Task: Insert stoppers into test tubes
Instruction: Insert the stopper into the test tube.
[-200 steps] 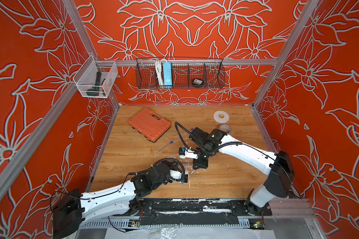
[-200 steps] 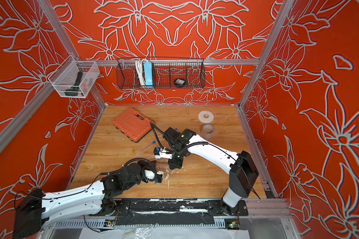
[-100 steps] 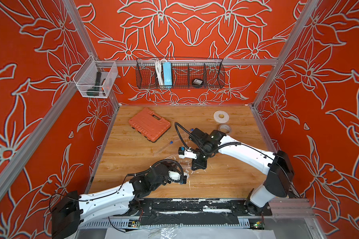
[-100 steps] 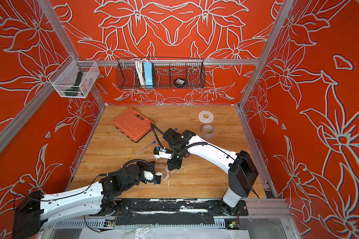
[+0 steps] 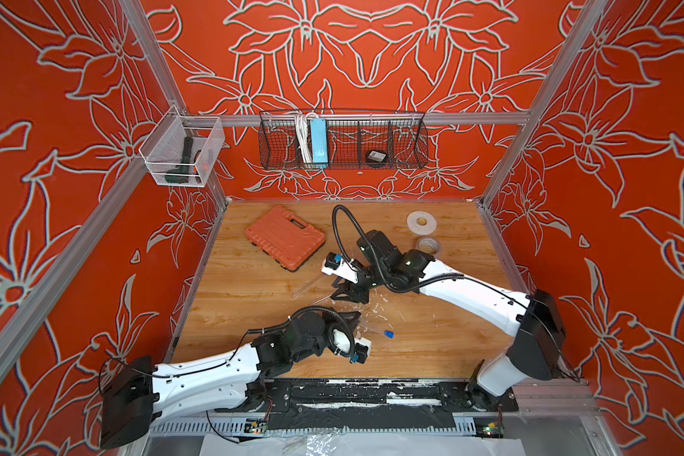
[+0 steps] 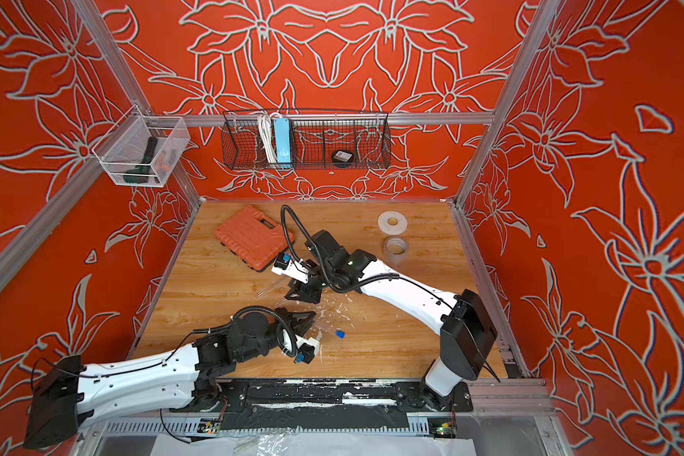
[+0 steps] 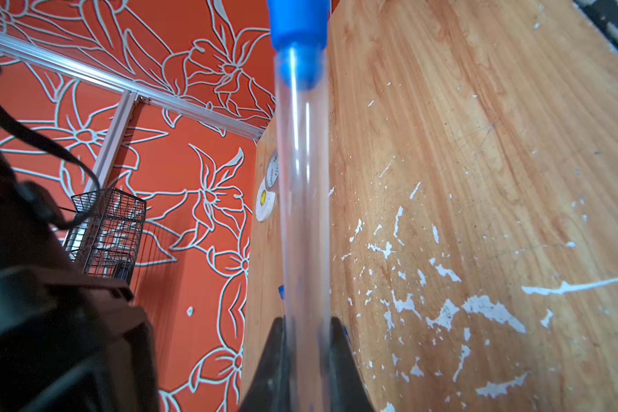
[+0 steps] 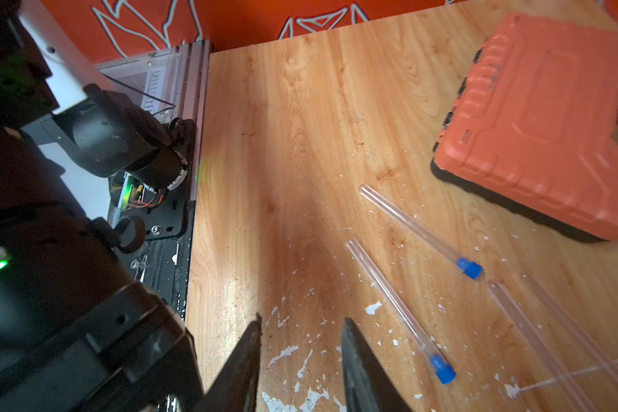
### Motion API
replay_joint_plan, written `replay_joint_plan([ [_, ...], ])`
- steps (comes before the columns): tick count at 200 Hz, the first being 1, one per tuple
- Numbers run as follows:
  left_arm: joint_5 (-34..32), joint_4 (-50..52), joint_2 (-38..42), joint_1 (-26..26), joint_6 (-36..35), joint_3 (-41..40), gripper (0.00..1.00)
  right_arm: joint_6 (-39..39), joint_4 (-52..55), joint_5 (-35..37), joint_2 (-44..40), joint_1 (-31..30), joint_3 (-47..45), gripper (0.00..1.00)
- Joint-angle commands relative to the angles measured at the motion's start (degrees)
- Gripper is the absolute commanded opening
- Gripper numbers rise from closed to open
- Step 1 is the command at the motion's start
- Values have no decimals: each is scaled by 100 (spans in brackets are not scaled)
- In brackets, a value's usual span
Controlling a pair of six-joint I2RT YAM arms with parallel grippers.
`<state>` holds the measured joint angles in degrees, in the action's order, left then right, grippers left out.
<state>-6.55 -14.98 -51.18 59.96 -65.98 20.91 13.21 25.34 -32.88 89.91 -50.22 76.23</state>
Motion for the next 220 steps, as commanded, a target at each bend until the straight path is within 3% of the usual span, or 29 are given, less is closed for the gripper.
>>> replay_joint_plan([
  [1, -47, 55, -130, -69, 452, 225, 0, -765, -265, 459, -569, 313, -43, 40],
  [47, 1050, 425, -241, -737, 2214, 650, 0, -2765, 470, 1230, -1748, 1542, -293, 34],
  [71, 1893, 71, -115, -1285, 3252, 564, 0, -3576, 1164, 668, -2341, 2058, -490, 32],
  [82, 2154, -189, -54, -1448, 3629, 452, 0, -4088, 1172, 321, -2694, 2144, -657, 35],
  [112, 2673, -1143, 34, -1738, 4523, 116, 0, -6423, -571, -574, -3784, 2142, -1762, 42],
  [138, 2909, -1976, -61, -1839, 5008, -85, 0, -7665, -1573, -989, -4095, 2130, -2300, 48],
  [162, 3076, -2676, -159, -1848, 5208, -259, 0, -8156, -2203, -1251, -4098, 2080, -2476, 55],
  [220, 3212, -3544, -235, -1863, 5358, -416, 0, -8556, -3127, -1487, -3648, 1590, -2474, 52],
])
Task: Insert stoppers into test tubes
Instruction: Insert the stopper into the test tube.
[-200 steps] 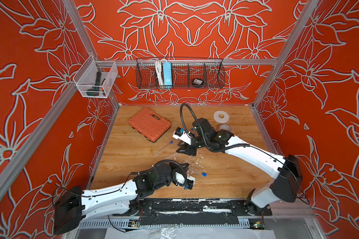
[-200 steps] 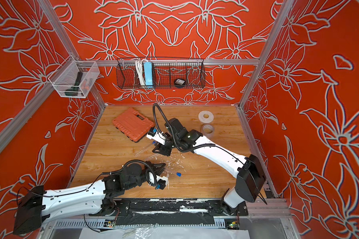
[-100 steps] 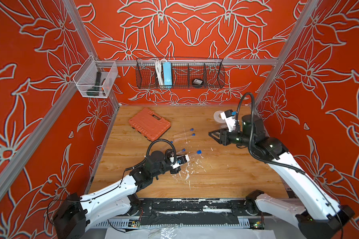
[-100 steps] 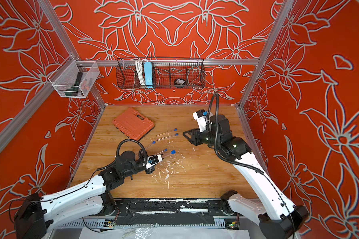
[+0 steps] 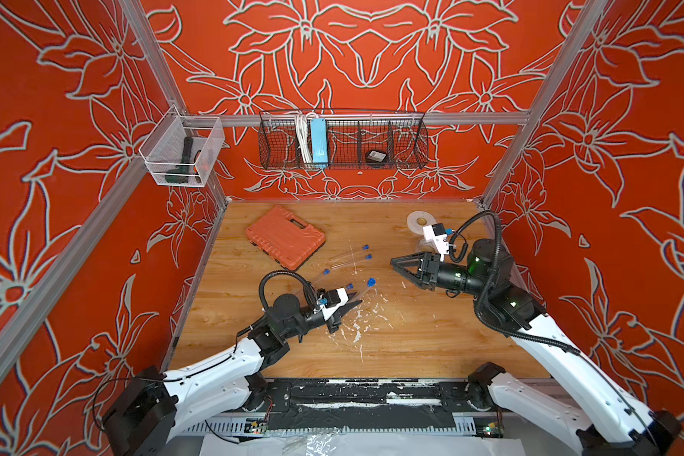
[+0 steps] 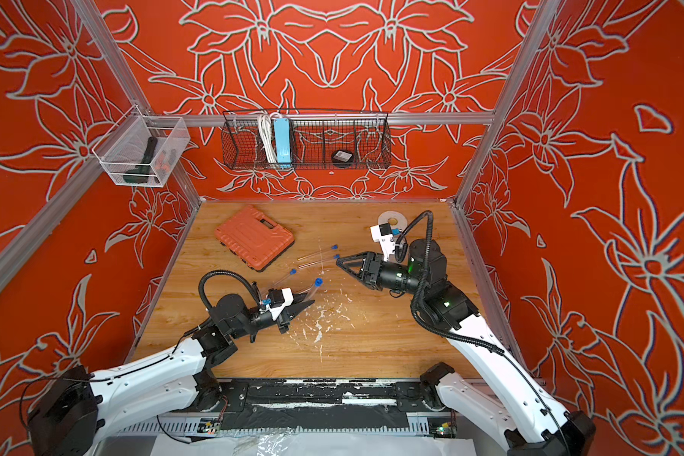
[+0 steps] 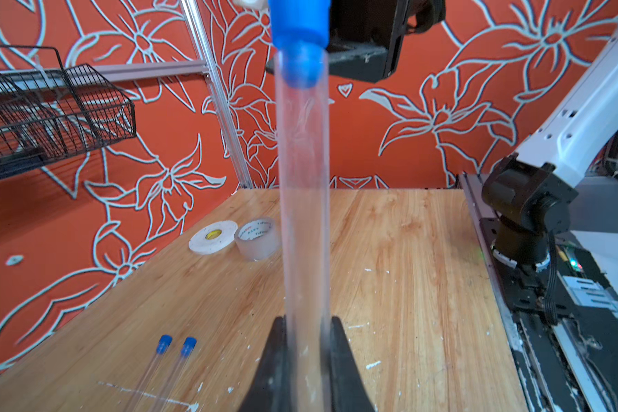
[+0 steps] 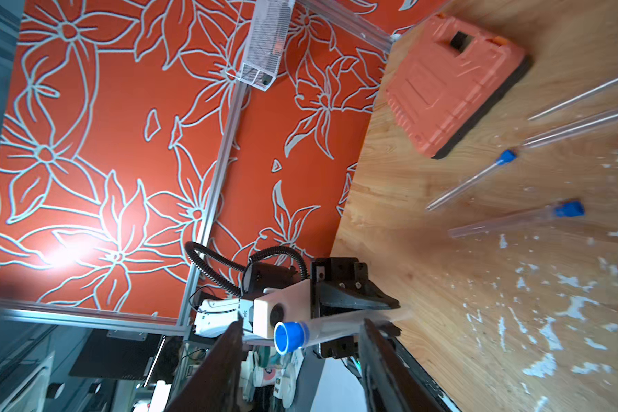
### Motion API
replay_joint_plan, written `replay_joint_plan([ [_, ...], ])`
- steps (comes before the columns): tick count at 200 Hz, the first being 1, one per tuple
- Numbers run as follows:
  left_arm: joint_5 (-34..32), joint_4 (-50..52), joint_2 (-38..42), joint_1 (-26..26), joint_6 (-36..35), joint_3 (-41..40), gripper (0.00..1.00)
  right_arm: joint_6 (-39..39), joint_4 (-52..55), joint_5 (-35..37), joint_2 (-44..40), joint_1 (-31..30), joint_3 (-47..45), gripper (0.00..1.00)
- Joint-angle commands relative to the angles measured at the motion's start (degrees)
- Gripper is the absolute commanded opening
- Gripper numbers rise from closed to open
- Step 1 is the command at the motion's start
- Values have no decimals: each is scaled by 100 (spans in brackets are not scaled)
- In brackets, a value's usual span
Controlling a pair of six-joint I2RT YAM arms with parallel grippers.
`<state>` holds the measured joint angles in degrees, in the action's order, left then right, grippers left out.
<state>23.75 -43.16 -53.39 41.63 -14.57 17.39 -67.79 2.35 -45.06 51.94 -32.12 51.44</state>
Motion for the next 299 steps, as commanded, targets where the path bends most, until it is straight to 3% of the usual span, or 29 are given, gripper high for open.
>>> replay_joint_plan([
  [1, 183, -737, -14, -31, 222, -66, 0, -433, -804, -272, 158, -231, 14, 52],
  [72, 192, -1182, -208, -93, 525, -96, 0, -60, -649, -334, 490, -828, 252, 49],
  [201, 165, -1174, -128, -102, 499, -104, 0, -139, -711, -267, 761, -1050, 349, 40],
  [299, 244, -1618, 72, -111, 569, 95, 0, -305, -891, -84, 1010, -1079, -222, 34],
])
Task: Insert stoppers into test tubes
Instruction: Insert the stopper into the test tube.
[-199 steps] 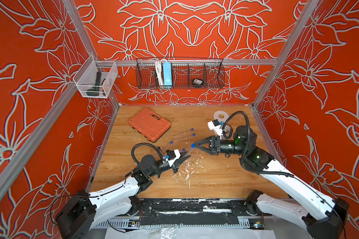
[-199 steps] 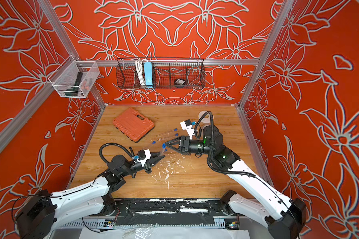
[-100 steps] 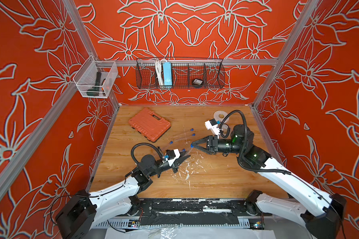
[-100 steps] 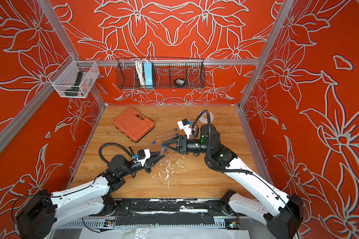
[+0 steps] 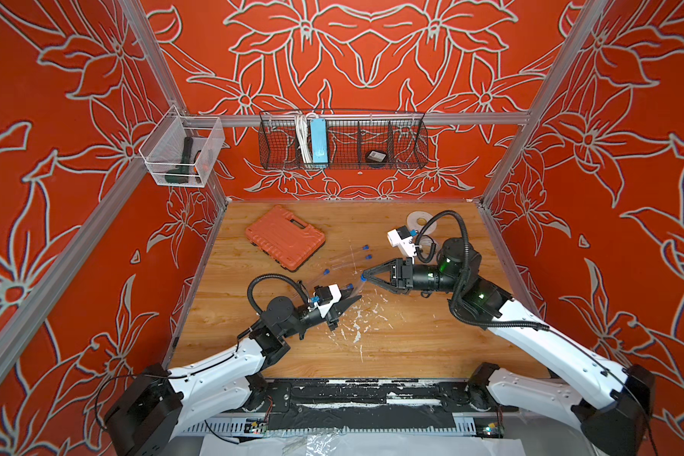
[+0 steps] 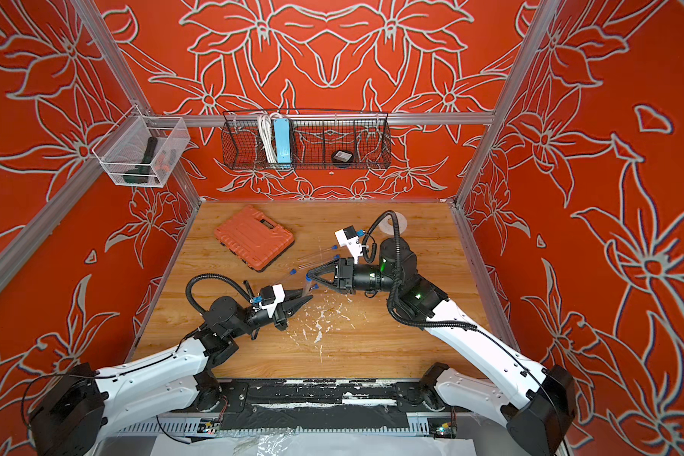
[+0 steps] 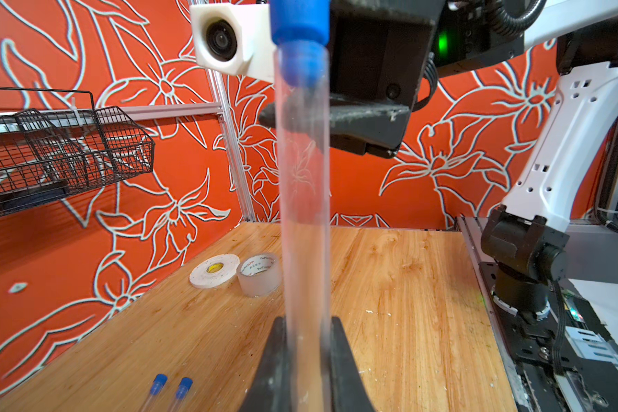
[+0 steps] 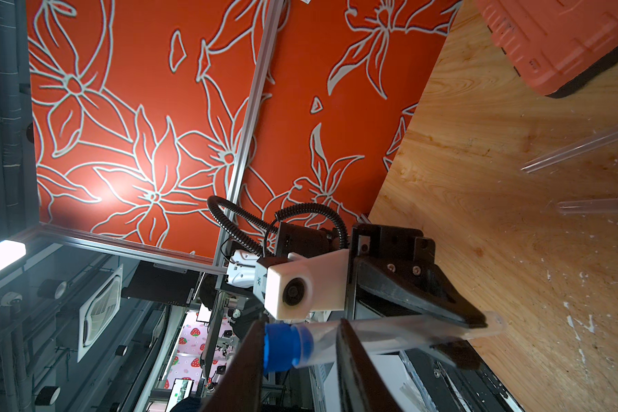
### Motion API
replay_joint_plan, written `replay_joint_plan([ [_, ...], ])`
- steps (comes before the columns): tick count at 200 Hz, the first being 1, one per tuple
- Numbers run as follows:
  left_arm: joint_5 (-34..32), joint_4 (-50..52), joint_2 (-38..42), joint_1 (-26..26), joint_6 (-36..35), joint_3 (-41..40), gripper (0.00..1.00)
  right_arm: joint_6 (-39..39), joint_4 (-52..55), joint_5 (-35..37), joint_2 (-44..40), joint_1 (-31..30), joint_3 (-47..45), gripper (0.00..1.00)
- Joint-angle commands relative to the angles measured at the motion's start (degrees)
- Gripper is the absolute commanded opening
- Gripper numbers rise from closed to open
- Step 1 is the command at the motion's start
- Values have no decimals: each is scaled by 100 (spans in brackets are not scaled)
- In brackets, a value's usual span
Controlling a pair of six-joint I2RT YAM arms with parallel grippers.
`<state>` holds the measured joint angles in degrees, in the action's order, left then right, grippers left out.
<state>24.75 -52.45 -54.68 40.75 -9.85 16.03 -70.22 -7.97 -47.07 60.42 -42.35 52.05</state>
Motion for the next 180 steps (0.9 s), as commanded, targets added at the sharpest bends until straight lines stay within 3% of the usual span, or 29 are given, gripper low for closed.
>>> replay_joint_plan([
  [1, 148, -693, 202, -23, 97, 232, 0, -67, 135, 118, 167, -60, -288, 34],
  [180, -144, -969, 456, -50, 215, 752, 0, 275, 183, 146, 593, -57, -918, 29],
])
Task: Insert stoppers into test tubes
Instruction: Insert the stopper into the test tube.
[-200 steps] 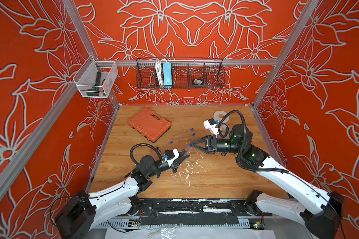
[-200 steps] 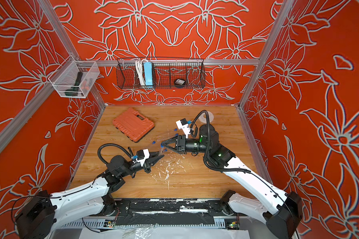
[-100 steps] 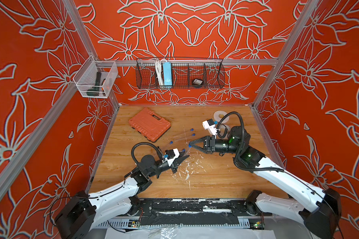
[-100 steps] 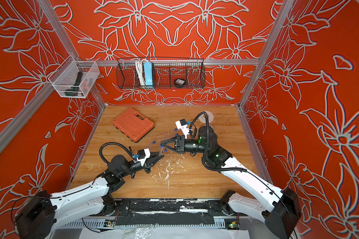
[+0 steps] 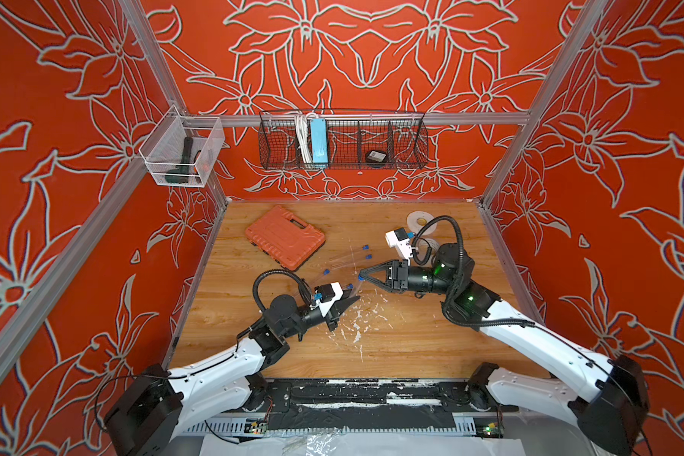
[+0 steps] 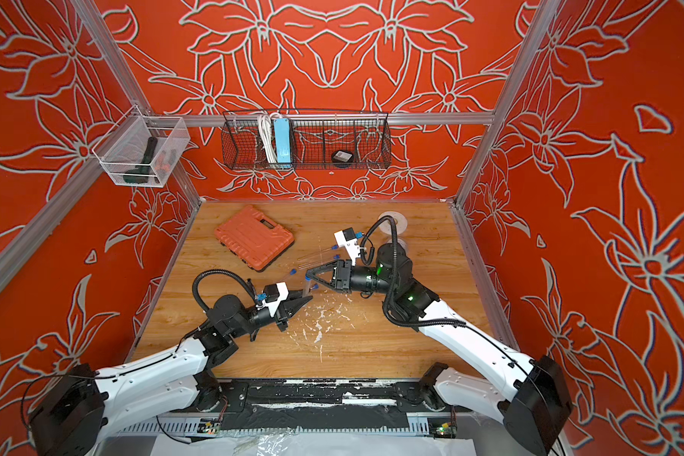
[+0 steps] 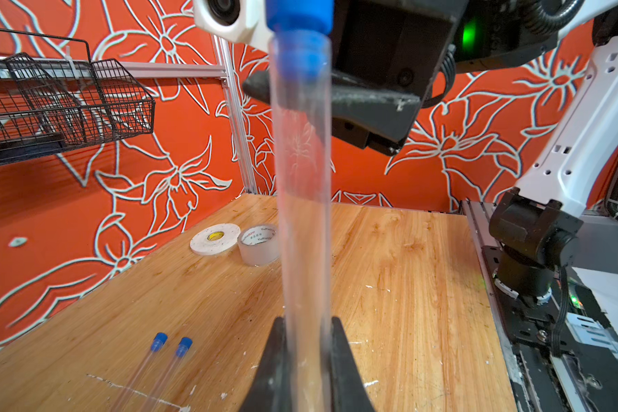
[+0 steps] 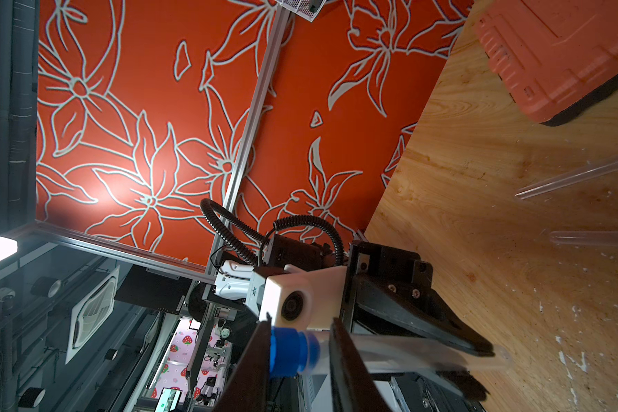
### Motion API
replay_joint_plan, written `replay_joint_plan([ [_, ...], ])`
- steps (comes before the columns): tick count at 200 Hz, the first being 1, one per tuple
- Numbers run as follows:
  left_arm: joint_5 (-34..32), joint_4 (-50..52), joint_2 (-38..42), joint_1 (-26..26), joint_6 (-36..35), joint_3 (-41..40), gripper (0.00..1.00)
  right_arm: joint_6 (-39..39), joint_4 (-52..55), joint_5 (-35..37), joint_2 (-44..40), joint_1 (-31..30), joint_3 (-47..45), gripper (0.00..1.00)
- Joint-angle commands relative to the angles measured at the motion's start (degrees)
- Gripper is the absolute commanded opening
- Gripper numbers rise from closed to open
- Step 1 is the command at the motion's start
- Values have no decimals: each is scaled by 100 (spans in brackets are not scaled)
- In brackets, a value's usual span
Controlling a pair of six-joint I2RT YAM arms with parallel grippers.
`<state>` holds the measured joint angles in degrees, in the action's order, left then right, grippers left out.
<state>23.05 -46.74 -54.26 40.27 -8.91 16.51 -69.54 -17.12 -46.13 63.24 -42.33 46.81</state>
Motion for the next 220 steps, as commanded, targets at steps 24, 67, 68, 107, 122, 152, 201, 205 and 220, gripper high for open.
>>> replay_joint_plan([
  [24, -22, -1537, 464, -9, 159, 773, 0, 260, 1179, 113, 328, -61, -433, 29],
  [67, -34, -1586, 478, -11, 214, 869, 0, 273, 1107, 104, 430, -57, -634, 28],
  [68, -36, -1585, 478, -6, 214, 870, 0, 274, 1107, 104, 428, -61, -636, 28],
  [107, -49, -1564, 478, -19, 144, 924, 0, 264, 1105, 123, 493, -60, -783, 27],
  [122, -8, -1550, 487, -19, 105, 943, 0, 271, 1138, 117, 489, -59, -813, 26],
  [152, 66, -1308, 512, -19, -203, 991, 0, 291, 1267, 134, 488, -58, -820, 25],
  [201, -247, -631, 786, -19, -1487, 913, 0, 270, 1426, 216, 469, -48, -811, 24],
  [205, -250, -607, 808, -15, -1538, 920, 0, 274, 1427, 233, 481, -44, -821, 24],
  [220, -231, -559, 855, -18, -1627, 970, 0, 259, 1384, 220, 537, -39, -848, 24],
])
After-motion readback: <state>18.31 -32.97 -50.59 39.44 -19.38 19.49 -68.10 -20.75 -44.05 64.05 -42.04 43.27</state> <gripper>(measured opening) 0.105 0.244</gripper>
